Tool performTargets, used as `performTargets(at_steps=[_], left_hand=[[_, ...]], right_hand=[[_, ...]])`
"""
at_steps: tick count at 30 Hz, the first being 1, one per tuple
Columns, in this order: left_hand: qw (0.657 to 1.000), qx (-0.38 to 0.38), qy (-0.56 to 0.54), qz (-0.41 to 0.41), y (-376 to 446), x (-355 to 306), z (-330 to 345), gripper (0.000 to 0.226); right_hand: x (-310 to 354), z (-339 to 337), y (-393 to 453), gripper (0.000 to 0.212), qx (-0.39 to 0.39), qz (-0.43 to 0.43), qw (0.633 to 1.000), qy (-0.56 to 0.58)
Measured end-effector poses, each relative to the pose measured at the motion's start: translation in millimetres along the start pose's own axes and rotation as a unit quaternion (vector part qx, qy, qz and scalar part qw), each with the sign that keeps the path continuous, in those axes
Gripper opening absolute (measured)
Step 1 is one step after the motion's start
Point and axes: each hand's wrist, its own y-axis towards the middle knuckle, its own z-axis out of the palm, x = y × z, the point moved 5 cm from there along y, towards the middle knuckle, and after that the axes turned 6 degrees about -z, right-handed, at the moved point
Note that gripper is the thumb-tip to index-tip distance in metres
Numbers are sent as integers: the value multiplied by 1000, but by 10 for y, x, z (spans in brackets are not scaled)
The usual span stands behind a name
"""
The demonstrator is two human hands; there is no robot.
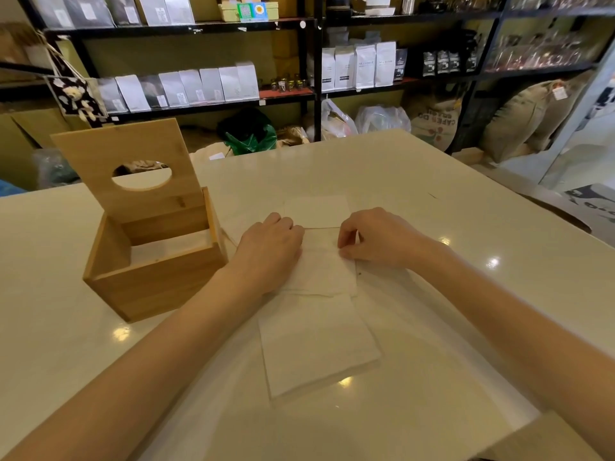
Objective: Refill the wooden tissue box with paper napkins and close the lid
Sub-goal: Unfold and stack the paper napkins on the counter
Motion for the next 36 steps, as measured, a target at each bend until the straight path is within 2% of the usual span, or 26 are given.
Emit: performTargets(at_steps=[6, 12, 14, 16, 21, 24, 30, 36], left_hand=[[1000, -6, -4, -6, -23, -8, -29, 19], [988, -25, -136, -65, -176, 40, -284, 19], [984, -38, -160, -65, -220, 62, -398, 20], [977, -18, -203, -68, -265, 88, -517, 24], [924, 71, -360, -109, -405, 167, -797, 22], [885, 119, -428, -138, -553, 217, -802, 22], [844, 223, -449, -192, -814, 167, -466, 15], [839, 245, -444, -198, -892, 109, -279, 11]], right_hand=[[52, 20, 3, 15, -31, -41, 998, -35], [66, -219, -39, 9, -88, -66, 988, 104], [98, -308, -54, 13, -92, -63, 984, 136], [145, -394, -81, 17, -87, -59, 977, 187], [286, -547, -207, 19, -45, -72, 946, 314], [336, -479, -282, 19, 21, -61, 928, 368], [358, -73, -388, 22, 152, -44, 921, 355], [315, 65, -406, 21, 183, -37, 921, 341]])
